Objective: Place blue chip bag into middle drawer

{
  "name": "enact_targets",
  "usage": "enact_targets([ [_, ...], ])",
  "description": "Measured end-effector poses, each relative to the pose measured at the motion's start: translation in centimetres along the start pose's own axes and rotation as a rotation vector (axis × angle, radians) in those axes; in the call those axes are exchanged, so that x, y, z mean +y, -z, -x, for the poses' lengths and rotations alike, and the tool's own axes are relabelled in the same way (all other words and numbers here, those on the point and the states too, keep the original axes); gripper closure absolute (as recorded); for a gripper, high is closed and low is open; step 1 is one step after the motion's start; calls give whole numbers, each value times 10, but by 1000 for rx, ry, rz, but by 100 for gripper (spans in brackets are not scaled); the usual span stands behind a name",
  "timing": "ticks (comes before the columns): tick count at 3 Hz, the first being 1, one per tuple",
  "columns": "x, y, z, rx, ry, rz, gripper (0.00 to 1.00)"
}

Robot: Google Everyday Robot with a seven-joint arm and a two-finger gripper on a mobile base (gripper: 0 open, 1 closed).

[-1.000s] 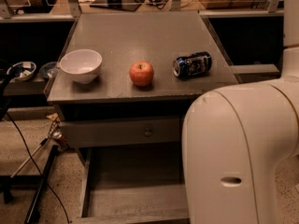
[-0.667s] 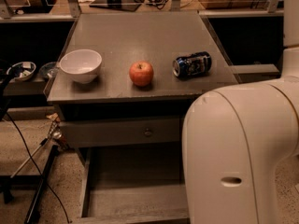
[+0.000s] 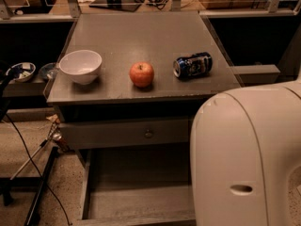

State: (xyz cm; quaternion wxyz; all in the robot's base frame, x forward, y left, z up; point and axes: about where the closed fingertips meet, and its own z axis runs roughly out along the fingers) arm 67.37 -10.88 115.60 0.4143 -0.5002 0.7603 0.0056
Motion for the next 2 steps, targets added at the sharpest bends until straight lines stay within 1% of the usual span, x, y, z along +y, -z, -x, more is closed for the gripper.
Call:
enact_targets([
  [1, 3, 27, -3, -13, -22, -12, 100],
  [2, 5, 39, -1, -54, -61, -34, 100],
])
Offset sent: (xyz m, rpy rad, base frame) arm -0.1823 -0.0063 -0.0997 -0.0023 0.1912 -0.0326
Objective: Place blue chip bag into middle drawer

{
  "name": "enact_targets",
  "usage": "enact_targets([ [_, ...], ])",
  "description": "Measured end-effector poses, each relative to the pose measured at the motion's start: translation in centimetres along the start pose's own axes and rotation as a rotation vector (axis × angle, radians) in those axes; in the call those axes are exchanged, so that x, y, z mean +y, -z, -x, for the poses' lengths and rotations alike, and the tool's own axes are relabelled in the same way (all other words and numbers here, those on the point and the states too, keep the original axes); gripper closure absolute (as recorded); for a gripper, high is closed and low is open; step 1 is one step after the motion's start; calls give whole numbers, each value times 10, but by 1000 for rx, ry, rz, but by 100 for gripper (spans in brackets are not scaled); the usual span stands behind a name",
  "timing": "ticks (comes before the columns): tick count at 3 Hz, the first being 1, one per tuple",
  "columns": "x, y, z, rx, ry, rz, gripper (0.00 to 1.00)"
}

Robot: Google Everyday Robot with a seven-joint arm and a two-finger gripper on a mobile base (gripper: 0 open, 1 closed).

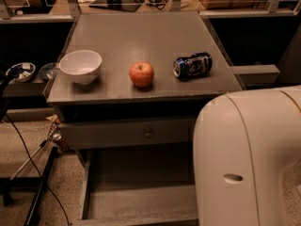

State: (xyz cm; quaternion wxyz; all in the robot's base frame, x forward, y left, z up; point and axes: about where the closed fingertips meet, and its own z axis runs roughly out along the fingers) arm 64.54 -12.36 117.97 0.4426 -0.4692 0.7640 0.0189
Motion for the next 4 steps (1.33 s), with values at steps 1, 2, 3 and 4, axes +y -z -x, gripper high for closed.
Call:
enact_targets([
  [1, -3, 5, 22, -87, 15, -39, 100],
  [2, -8, -6, 22, -102, 5, -29, 100],
  [3, 6, 6, 5, -112, -48, 30, 100],
  [4, 18, 24, 1, -153, -90, 47, 100],
])
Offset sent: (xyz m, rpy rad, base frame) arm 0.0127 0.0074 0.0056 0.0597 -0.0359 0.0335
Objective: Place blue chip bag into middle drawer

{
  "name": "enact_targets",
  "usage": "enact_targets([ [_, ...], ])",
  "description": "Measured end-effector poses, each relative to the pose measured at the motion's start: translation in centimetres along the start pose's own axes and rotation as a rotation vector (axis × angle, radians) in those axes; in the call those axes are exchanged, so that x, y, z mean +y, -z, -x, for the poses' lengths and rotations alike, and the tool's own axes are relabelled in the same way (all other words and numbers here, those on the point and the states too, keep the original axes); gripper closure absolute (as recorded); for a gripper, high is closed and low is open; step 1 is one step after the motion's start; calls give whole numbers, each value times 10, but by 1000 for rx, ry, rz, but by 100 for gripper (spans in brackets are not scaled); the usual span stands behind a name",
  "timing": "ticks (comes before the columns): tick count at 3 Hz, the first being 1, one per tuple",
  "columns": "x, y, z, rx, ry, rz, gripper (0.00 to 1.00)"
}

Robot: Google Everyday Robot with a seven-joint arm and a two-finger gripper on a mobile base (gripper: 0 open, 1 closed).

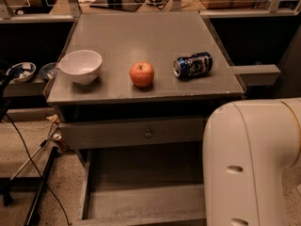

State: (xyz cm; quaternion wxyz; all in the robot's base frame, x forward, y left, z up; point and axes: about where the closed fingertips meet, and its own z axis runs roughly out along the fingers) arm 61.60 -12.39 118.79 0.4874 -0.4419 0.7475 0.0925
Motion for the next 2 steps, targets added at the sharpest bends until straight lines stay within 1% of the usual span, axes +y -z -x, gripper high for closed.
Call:
enact_targets([
  [1, 30, 3, 1, -95, -41, 9, 100],
  [2, 17, 2, -1, -96, -42, 4, 100],
])
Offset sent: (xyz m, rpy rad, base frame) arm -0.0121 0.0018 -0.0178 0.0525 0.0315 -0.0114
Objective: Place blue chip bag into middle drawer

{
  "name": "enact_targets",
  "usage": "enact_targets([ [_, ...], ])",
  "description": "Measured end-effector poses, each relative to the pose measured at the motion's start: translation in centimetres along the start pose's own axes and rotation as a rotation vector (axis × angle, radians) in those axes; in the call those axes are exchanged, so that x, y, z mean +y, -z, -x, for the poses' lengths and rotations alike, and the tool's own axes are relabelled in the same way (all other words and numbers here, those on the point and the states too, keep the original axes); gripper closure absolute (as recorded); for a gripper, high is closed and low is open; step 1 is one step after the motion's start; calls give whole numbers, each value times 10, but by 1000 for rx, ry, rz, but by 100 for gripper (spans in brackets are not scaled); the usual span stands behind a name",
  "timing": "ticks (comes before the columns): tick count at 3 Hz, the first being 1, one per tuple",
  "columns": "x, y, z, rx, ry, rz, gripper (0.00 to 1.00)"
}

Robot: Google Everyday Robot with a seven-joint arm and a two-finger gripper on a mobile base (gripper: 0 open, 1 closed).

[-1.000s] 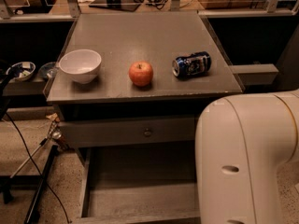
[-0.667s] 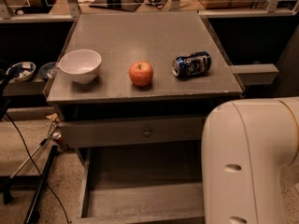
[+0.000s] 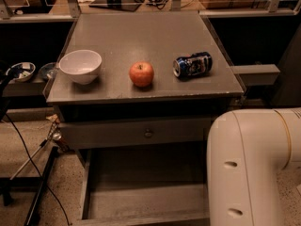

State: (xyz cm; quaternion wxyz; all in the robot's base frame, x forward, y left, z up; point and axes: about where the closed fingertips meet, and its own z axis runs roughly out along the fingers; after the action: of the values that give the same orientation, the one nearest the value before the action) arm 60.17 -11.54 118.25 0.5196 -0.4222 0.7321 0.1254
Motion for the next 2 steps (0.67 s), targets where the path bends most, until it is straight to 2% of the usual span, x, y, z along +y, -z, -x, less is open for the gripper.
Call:
enact_targets([
  [1, -2, 1, -32, 58, -58, 19, 100],
  [2, 15, 16, -53, 63, -112, 31, 100],
])
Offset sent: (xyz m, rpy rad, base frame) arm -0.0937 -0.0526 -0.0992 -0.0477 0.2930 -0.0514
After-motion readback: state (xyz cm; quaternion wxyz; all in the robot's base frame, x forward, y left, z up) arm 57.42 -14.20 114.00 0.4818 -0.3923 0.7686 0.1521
